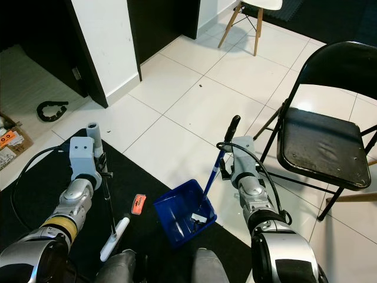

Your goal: Sweep floor

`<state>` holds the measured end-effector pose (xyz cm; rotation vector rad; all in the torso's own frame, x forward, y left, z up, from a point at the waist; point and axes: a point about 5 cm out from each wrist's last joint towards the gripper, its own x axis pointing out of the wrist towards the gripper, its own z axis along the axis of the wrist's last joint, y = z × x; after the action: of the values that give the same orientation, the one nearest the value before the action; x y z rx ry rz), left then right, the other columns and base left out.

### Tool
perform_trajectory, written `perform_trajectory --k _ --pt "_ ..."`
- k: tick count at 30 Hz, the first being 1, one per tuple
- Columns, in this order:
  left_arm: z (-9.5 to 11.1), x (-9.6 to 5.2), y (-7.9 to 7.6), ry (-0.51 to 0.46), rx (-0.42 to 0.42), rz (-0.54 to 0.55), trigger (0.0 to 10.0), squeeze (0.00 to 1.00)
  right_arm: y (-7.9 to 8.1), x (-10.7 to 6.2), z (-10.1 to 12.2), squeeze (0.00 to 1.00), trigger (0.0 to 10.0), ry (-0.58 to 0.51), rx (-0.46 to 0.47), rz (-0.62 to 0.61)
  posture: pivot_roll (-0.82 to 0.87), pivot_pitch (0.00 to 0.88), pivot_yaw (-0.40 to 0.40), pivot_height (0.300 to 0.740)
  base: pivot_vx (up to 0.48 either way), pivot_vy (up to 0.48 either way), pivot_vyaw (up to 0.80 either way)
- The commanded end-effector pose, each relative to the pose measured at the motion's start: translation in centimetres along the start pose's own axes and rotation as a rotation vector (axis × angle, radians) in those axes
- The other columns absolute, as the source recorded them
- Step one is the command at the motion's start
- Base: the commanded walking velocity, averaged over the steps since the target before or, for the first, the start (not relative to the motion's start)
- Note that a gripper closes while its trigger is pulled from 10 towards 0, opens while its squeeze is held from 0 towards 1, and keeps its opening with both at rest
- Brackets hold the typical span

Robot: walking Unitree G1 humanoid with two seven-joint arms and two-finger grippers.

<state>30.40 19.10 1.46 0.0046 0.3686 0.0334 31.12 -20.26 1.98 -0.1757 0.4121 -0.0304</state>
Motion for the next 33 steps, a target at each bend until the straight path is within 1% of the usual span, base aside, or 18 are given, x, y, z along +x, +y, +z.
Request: perform_trajectory --k 1,11,33 --pt "-2.86 -0.92 -0.78 0.117 -0.072 -0.019 10.0 0.0 -0.16 -0.22 -0.56 0.0 10.0 0.011 0.001 -0.004 -0.05 0.089 -0.031 0.74 0.0 0.0 0.0" --pt "-2.74 -0.88 -0.61 0.113 -0.044 -0.007 10.0 0.0 -0.02 -0.18 -0.46 0.0 10.0 0.009 0.006 0.0 -0.05 0.09 -0.023 0.74 0.0 0.0 0.0" --pt "-2.7 -0.87 -0.73 0.109 -0.042 -0.009 10.0 0.0 -0.04 -0.17 -0.44 0.0 10.0 0.009 -0.006 -0.003 -0.05 0.083 -0.031 0.74 0.0 0.0 0.0"
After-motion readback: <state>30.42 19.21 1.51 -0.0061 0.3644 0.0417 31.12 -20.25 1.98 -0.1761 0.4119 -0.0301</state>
